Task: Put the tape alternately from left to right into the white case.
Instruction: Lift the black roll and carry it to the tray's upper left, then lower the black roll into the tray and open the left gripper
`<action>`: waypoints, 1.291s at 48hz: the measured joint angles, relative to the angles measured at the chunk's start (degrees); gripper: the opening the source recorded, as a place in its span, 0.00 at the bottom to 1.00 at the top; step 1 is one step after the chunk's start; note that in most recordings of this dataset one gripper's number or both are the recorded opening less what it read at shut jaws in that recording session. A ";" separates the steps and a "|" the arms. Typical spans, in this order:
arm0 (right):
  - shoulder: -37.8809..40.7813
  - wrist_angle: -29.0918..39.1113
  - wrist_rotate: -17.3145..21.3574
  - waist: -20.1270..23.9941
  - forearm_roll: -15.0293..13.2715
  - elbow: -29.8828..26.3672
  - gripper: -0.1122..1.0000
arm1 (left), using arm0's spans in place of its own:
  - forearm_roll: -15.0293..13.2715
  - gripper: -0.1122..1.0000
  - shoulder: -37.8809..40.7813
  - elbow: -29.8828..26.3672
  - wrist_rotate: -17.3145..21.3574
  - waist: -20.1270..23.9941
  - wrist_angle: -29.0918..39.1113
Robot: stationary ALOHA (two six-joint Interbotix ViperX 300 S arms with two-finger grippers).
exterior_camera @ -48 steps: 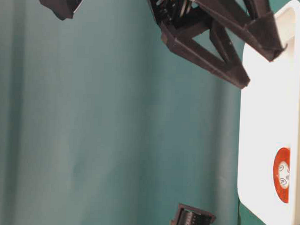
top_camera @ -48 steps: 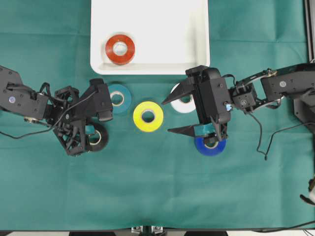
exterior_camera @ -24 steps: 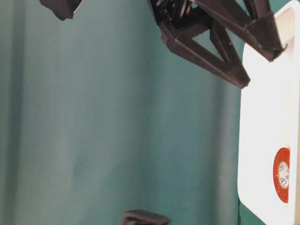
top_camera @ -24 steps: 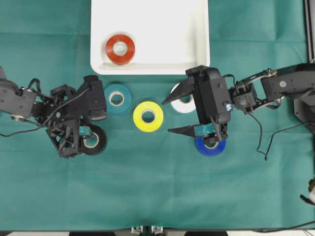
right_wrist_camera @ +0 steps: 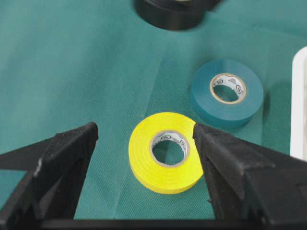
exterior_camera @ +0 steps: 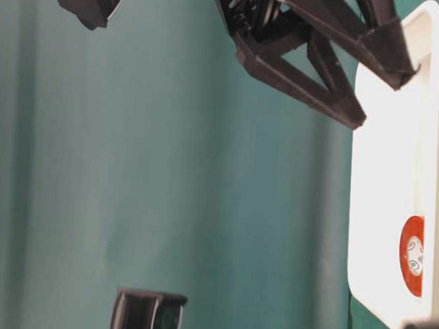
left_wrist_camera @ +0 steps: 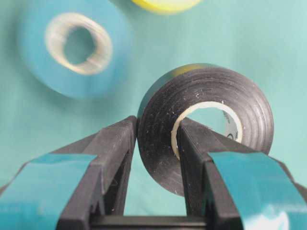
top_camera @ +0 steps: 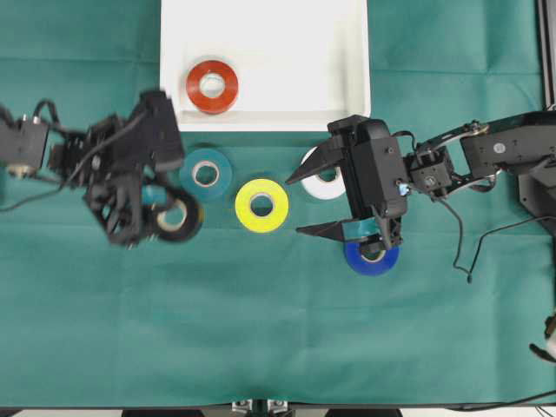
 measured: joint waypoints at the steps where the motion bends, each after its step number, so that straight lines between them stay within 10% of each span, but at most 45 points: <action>1: 0.00 0.00 0.00 0.00 0.00 0.00 0.86 | 0.00 0.06 0.00 -0.09 0.62 0.62 0.00; 17: 0.00 0.00 -0.09 0.00 0.00 0.00 0.86 | 0.09 0.06 0.00 -1.76 15.03 11.16 -2.64; 40: 0.00 -0.09 -0.09 0.09 0.00 0.00 0.86 | 0.09 0.06 4.22 -2.72 24.96 27.95 -9.32; 62: 0.18 -0.09 -0.09 0.09 0.00 0.00 0.86 | 0.09 0.06 12.30 -7.47 28.04 32.70 -11.43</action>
